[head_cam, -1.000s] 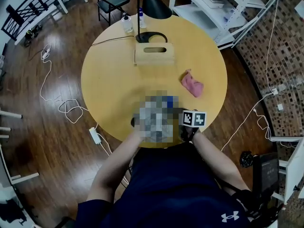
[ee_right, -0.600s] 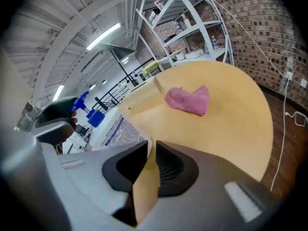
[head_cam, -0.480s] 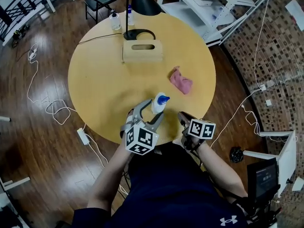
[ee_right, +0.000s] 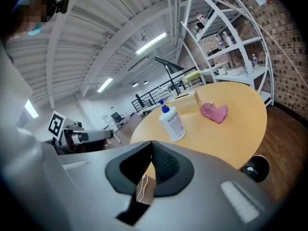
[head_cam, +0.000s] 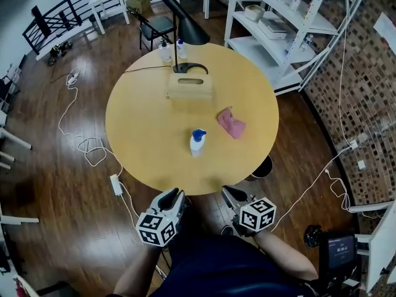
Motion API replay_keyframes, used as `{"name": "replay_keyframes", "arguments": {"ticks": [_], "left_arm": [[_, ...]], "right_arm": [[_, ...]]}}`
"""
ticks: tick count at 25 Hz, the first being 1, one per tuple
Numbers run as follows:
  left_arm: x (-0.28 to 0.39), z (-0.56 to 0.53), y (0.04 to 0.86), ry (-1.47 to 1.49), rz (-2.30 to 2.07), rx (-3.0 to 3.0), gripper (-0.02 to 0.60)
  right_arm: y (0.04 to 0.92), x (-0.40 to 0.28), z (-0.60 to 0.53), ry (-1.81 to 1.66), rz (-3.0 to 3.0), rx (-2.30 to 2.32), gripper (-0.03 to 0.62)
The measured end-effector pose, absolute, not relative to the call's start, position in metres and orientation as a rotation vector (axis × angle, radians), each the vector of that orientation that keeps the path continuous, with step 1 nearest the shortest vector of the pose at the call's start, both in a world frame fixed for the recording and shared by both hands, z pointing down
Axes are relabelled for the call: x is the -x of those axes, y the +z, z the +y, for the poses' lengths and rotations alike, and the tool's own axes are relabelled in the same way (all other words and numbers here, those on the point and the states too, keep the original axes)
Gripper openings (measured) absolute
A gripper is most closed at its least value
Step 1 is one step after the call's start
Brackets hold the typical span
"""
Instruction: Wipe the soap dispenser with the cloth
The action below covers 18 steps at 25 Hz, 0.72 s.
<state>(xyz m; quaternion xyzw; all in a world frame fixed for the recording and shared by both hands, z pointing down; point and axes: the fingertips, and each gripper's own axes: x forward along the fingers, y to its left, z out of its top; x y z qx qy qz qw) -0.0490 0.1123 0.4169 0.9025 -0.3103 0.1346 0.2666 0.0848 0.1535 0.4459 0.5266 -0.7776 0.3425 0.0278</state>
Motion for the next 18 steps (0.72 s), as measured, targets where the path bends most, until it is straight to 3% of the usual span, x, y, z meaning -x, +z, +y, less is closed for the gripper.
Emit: {"name": "replay_keyframes", "arguments": {"ticks": [7, 18], "left_arm": [[-0.003, 0.226, 0.408, 0.377, -0.869, -2.432, 0.057], [0.018, 0.254, 0.387, 0.357, -0.957, -2.533, 0.038]], "right_arm": [[0.434, -0.105, 0.240, 0.987, -2.464, -1.623, 0.011], [0.400, -0.091, 0.258, 0.627, -2.448, -1.731, 0.011]]}}
